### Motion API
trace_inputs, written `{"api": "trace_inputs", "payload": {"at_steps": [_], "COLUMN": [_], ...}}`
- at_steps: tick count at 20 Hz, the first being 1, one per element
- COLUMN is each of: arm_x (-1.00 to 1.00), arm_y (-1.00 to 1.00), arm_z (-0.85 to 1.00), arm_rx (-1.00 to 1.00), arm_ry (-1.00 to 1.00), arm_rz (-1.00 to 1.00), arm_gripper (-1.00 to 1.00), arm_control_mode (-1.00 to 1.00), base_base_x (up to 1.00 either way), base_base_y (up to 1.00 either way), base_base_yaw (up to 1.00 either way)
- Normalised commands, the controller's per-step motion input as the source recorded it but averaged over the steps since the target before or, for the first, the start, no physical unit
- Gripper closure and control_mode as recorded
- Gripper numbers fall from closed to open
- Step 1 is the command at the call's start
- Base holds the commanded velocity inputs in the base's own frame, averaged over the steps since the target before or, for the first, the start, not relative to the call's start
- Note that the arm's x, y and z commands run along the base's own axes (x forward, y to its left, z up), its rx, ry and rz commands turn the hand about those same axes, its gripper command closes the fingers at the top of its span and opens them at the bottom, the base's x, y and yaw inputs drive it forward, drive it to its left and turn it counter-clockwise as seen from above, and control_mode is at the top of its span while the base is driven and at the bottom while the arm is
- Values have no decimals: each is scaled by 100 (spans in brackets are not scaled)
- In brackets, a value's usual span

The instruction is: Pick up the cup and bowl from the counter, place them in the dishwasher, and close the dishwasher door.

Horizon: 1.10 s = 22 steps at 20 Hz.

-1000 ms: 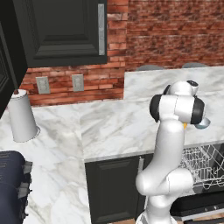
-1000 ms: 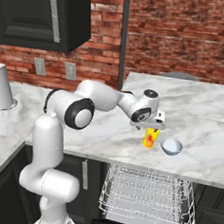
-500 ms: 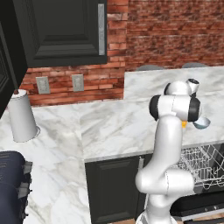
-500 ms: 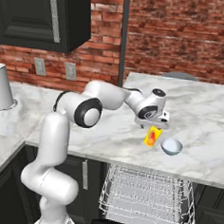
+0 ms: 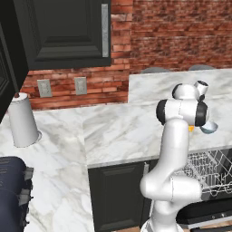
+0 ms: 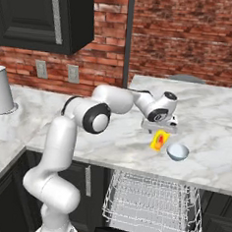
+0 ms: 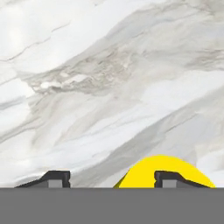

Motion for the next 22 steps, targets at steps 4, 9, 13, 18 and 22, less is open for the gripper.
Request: {"api": "trace_inputs", "payload": {"at_steps": [4, 9, 13, 18, 22], "arm_x": [-39, -53, -56, -50, -36], "arm_y": [6, 3, 3, 15, 30], "arm_z": [6, 8, 13, 45, 38], "arm_rx": [0, 1, 0, 0, 9], "arm_ry": [-12, -17, -16, -20, -14], "arm_rz": [8, 4, 1, 0, 0], "arm_gripper": [100, 100, 100, 100, 100], "arm_control_mode": [-100, -100, -100, -100, -100], "base_base_x": [0, 0, 0, 0, 0], "base_base_y": [0, 0, 0, 0, 0], "base_base_yaw": [0, 0, 0, 0, 0]}}
